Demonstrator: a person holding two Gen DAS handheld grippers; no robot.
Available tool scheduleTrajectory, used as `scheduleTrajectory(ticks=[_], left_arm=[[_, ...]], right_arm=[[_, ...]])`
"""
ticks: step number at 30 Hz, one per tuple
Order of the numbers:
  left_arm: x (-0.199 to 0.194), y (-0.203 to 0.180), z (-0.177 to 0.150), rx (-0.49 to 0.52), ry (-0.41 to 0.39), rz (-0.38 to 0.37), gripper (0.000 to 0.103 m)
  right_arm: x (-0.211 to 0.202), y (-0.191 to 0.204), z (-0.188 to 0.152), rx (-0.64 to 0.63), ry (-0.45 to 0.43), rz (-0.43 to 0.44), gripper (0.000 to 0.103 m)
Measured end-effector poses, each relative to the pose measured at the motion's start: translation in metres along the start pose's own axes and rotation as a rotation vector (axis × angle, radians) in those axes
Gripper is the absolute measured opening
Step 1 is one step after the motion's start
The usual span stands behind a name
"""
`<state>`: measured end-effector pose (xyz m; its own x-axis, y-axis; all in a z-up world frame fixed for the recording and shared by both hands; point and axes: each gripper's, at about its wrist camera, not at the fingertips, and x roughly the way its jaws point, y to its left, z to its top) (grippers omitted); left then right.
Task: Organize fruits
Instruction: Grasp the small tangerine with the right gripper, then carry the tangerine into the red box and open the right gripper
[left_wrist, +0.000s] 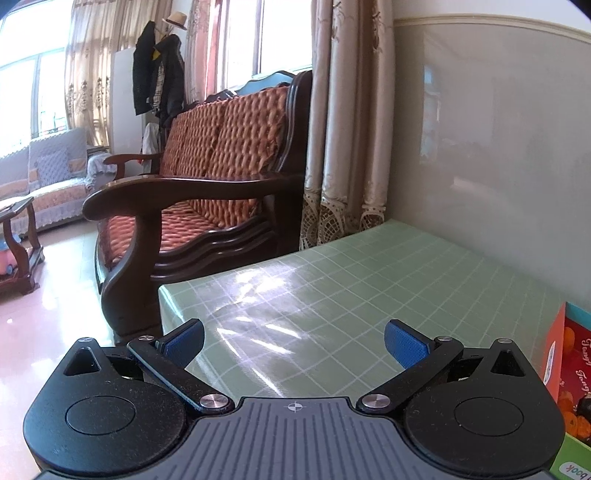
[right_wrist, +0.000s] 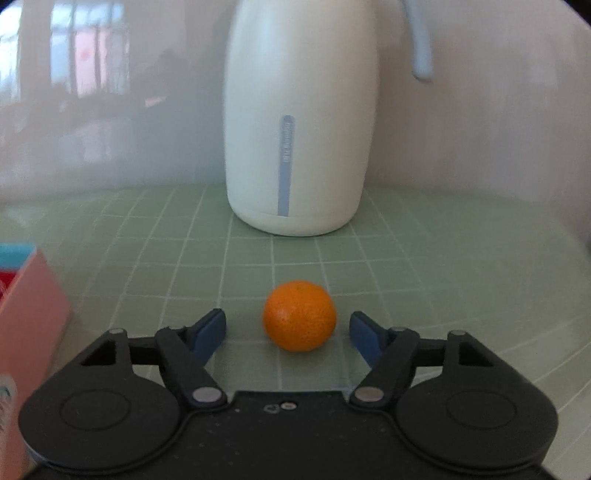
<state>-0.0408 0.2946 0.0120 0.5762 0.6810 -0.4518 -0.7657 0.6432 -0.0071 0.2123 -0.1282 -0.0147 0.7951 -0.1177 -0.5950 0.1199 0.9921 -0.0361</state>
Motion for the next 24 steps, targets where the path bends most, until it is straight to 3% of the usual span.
scheduleTrajectory(ticks=[2,5,24], left_arm=[[-0.001,-0.003,0.0,0.002,0.003,-0.003,0.103],[-0.002,-0.004,0.0,0.004,0.006,-0.006,0.103],[-0.004,-0.005,-0.001,0.002,0.003,-0.006,0.103]], right_arm=[[-0.002,0.002,0.0,-0.009,-0.006,0.009,0.055],[-0.006,0.003,-0.002,-0.012,-0.012,0.014,0.038],[-0.036,0.027,0.0,-0.079,-0.087,0.081,0.038]])
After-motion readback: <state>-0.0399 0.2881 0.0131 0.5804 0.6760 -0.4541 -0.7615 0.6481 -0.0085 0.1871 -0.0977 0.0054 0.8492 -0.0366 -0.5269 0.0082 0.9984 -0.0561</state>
